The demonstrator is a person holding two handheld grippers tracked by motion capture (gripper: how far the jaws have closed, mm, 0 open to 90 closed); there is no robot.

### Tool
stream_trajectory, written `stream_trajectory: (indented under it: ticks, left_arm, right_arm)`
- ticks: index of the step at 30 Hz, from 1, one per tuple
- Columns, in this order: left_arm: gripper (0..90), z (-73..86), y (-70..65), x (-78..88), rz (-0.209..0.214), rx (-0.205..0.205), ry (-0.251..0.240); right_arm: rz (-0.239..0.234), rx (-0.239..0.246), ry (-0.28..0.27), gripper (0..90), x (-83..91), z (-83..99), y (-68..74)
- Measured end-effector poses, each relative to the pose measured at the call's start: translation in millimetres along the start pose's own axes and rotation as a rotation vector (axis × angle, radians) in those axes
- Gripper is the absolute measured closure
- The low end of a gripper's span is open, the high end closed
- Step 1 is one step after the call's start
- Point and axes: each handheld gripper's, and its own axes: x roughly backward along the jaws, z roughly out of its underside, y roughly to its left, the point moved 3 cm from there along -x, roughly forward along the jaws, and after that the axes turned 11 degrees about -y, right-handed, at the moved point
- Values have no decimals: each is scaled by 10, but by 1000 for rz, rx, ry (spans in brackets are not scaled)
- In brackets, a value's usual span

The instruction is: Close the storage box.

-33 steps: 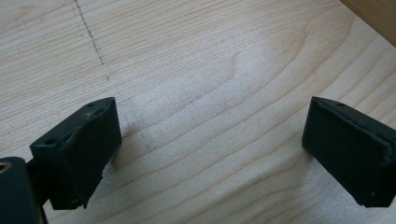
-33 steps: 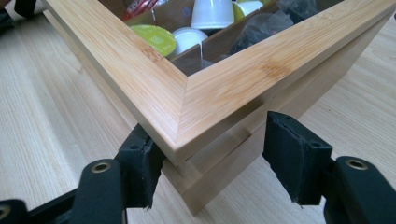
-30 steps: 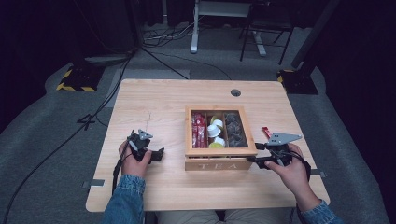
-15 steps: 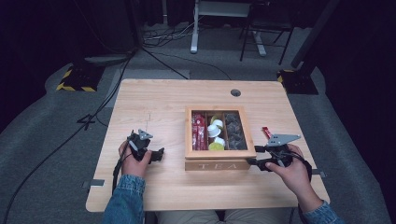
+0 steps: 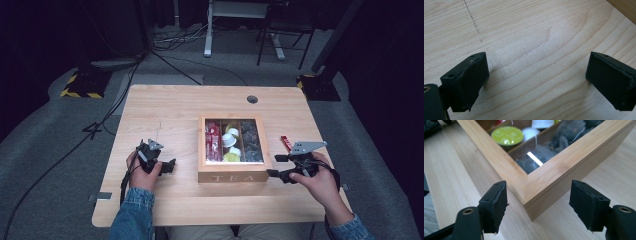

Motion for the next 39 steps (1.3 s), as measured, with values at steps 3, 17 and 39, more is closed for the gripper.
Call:
stream_trajectory:
  ticks: [3,17,39]
  left_arm:
    - [50,22,-3,31,6,-9,3]
    - [74,173,5,235,19,-23,-9]
    - [57,189,20,253,30,-21,-3]
  right_arm:
    - [17,5,-37,305,88,-76,-45]
    - [161,-42,-127,307,360,-153,-516]
    - [431,-106,-107,306,685,444,-1404]
